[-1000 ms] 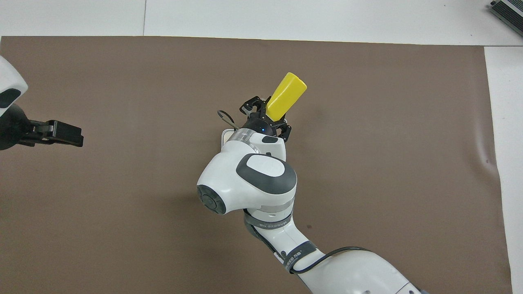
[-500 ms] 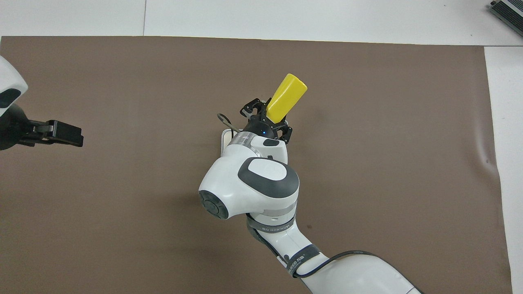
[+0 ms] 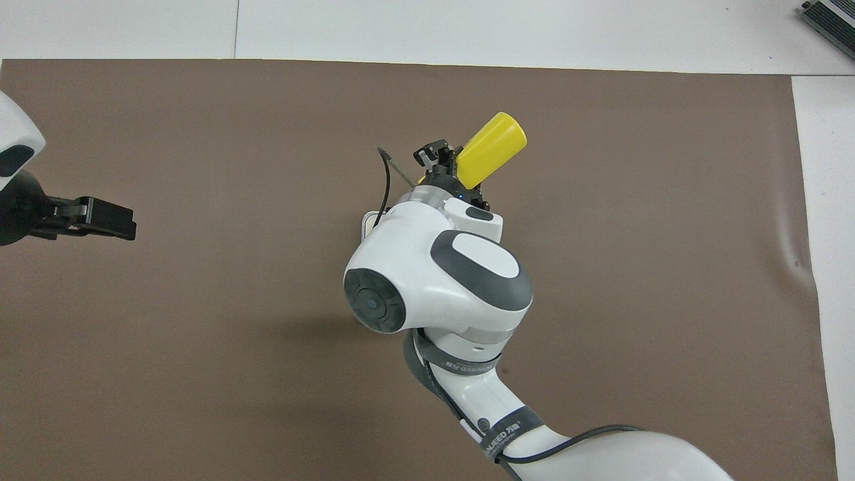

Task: Pour seasoning into cup on scale with both arms
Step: 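Carry the yellow bottle back and lower it onto the table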

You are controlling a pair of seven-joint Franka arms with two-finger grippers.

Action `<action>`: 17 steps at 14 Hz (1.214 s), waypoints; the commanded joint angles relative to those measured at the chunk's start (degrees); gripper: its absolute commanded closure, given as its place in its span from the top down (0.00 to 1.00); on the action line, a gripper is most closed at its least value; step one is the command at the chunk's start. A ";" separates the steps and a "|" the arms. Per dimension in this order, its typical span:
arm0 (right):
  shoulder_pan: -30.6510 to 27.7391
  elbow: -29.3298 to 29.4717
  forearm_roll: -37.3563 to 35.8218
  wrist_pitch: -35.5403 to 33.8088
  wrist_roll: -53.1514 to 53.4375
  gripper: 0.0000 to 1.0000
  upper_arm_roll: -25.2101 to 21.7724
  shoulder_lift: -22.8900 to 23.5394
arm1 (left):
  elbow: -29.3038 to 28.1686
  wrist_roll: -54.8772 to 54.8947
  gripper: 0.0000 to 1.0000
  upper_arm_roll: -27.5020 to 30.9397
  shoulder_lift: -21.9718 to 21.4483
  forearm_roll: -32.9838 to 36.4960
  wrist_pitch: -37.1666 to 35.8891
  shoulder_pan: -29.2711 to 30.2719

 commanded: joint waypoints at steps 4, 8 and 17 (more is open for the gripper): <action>-11.69 -1.56 25.34 1.81 -4.91 0.00 0.77 -6.58 | -0.67 0.24 1.00 -0.08 -1.15 0.86 -0.73 0.29; -18.72 -2.00 45.38 0.93 -12.44 0.00 0.77 -7.99 | -0.67 0.24 1.00 -0.08 -1.15 0.86 -0.73 0.38; -36.38 -11.48 80.92 -9.86 -46.89 0.00 0.68 -11.68 | -0.67 0.24 1.00 -0.08 -1.15 0.86 -0.73 0.29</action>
